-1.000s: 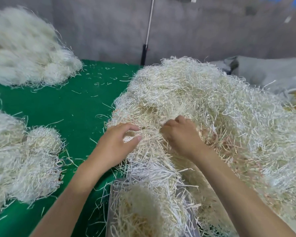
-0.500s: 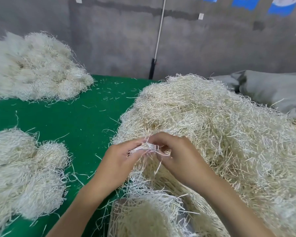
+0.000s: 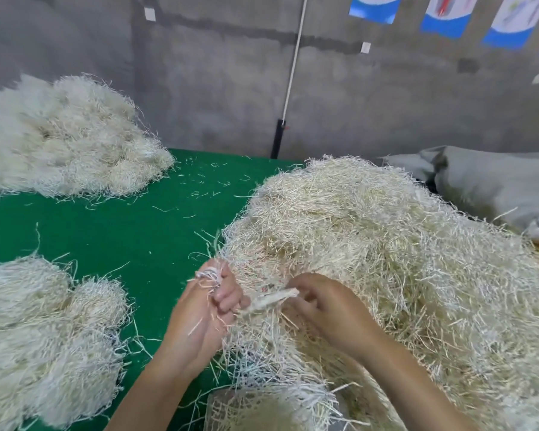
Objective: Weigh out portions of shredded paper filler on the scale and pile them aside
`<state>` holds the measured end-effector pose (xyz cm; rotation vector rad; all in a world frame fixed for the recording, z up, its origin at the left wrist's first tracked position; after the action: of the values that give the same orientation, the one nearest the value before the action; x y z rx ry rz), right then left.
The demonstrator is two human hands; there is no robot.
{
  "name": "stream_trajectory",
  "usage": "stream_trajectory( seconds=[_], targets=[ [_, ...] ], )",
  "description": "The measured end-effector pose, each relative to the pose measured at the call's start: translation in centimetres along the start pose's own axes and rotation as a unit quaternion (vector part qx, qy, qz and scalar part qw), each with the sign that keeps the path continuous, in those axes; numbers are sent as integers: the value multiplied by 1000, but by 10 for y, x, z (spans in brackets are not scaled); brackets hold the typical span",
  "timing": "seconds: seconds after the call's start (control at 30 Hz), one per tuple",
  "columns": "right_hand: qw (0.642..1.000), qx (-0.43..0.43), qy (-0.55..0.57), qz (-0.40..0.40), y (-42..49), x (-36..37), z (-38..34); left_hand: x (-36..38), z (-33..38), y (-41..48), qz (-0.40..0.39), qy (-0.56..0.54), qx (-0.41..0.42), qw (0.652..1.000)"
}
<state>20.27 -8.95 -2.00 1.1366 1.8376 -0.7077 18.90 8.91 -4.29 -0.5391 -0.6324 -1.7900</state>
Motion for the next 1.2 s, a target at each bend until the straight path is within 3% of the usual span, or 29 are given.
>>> stream_trajectory(
  seconds=[0.07,0.17,0.27,0.37,0.43,0.47,0.7,0.8,0.9,1.0,1.13,1.2],
  targets=[
    [1000,4,-7,8,3,2,5,-8,-7,0,9,158,-65,985],
    [997,2,-62,44,6,-6,6,-15,1,-2,21,506,-80,859],
    [988,-14,-132,85,6,-16,1,-3,3,0,-43,619,-47,783],
    [967,-32,-222,123,7,-18,-10,-2,-7,2,-75,748,-57,657],
    [963,-18,-227,141,8,-20,-5,-9,-2,4,-62,796,-61,598],
    [963,-10,-226,147,9,-21,-1,-13,2,4,-52,794,-59,602],
    [962,9,-214,170,12,-10,21,-23,16,6,-22,658,-48,751],
    [964,59,-186,179,10,-16,44,-36,37,-2,102,522,13,847],
    [963,141,-164,160,-1,-15,75,-77,67,-16,250,324,92,908],
    [966,145,-174,124,-4,-12,73,-89,79,-19,248,217,125,936],
    [972,142,-186,26,-10,-23,39,-60,60,-16,207,249,47,945],
    [965,139,-214,51,-29,-41,12,-45,53,-18,171,225,26,959]
  ],
)
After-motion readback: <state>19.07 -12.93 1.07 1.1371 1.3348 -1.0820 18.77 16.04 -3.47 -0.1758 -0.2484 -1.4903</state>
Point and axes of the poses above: each hand's wrist, its own y-axis towards the middle knuckle, its own x-axis out of the palm, z = x × y, the point moved 8 cm from there along y, towards the middle knuckle, and after that the axes turned 13 degrees about -z, right-handed, at the moved point
